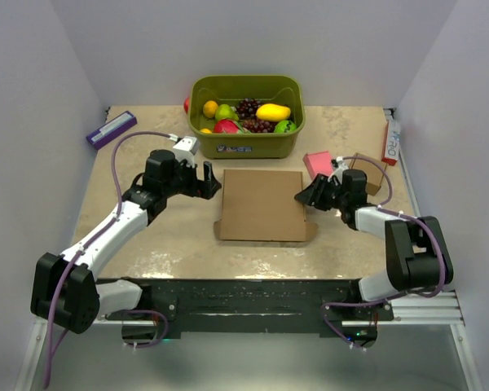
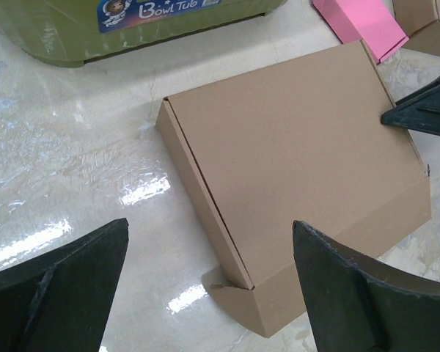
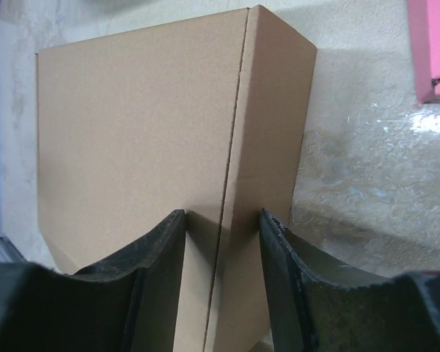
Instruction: Fold the paper box
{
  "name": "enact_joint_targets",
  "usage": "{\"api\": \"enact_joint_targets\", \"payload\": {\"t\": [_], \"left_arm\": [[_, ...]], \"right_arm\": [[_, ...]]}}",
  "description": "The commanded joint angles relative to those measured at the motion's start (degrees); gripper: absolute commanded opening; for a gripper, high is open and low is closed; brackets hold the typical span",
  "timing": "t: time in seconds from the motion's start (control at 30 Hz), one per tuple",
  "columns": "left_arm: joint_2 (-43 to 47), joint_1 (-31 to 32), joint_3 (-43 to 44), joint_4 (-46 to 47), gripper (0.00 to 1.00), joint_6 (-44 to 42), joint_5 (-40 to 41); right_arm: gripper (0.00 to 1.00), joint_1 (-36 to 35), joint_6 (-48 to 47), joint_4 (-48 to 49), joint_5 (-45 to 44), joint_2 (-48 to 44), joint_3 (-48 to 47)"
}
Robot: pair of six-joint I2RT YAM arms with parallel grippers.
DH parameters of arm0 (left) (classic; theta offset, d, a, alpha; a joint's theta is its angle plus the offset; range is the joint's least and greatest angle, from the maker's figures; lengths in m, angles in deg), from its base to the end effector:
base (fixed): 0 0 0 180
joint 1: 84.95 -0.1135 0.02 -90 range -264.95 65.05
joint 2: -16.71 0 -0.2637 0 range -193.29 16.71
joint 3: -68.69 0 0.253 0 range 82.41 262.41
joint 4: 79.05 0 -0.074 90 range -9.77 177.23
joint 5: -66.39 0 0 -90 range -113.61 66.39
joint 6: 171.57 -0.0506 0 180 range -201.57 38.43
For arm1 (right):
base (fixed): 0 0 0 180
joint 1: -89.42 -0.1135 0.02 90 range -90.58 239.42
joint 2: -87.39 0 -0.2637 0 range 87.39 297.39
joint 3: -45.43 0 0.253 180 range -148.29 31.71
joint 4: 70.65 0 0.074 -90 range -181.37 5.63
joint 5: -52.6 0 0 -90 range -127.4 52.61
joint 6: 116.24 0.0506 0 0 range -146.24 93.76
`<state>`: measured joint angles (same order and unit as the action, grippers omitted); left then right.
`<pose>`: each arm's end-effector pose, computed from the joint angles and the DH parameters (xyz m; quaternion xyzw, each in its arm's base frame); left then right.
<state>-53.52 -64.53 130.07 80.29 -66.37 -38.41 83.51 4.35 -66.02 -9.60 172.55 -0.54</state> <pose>0.2652 -0.1125 0.2622 0.1038 0.8528 -0.2587 0.4415 0.2877 0.0535 0.1490 0.0745 0.8633 0.3434 0.3622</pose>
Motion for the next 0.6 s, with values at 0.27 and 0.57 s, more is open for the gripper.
{"api": "enact_joint_targets", "payload": {"t": [0.27, 0.57], "left_arm": [[0.5, 0.0, -0.3, 3.4, 0.97, 0.0, -4.8], [-0.5, 0.1, -0.7, 4.7, 0.97, 0.7, -7.4]], "right_arm": [[0.0, 8.2, 1.7, 3.1, 10.5, 2.7, 4.9], [0.0, 10.6, 2.5, 5.4, 14.3, 2.9, 5.9]]}}
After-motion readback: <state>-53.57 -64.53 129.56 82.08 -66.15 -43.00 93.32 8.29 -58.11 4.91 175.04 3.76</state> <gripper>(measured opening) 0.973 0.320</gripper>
